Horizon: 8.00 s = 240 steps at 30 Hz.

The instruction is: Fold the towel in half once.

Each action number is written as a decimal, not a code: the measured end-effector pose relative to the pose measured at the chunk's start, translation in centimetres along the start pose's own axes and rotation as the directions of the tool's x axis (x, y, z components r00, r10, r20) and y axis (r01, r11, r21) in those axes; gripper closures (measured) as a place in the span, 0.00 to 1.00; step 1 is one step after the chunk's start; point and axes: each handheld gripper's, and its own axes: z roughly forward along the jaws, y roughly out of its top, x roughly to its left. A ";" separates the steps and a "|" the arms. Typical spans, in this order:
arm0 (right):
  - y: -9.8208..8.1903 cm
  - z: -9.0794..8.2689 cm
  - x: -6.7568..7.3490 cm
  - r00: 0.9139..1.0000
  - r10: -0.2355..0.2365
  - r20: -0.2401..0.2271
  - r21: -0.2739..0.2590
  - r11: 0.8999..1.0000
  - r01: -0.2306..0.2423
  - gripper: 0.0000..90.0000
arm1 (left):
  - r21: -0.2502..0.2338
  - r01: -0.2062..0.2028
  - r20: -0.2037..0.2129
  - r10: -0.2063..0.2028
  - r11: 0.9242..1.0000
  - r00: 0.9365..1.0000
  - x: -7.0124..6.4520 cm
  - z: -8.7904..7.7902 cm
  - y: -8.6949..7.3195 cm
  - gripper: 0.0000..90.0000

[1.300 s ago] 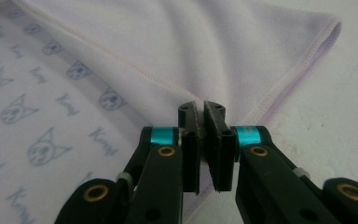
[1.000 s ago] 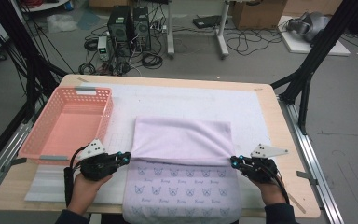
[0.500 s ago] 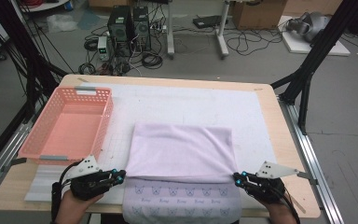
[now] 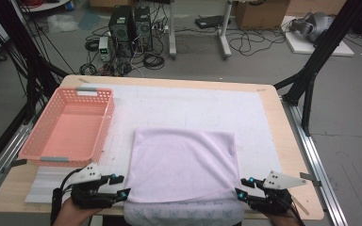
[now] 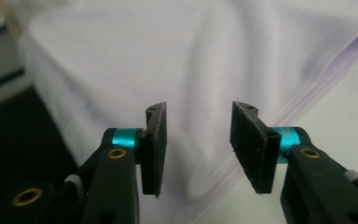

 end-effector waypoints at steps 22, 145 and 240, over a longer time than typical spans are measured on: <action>3.5 9.5 -8.7 0.942 0.097 0.322 0.113 0.984 -0.140 0.96 | -0.098 0.083 -0.170 -0.099 0.992 0.980 5.9 6.9 5.2 0.40; 3.2 4.9 -7.6 0.981 0.089 0.171 0.000 0.996 -0.090 0.53 | -0.053 -0.005 -0.193 -0.005 0.999 0.981 5.6 5.9 2.8 0.53; 2.3 2.4 -3.6 0.971 0.076 0.227 -0.057 0.996 -0.065 0.68 | -0.089 0.058 -0.134 -0.070 0.994 0.989 3.4 5.0 3.5 0.43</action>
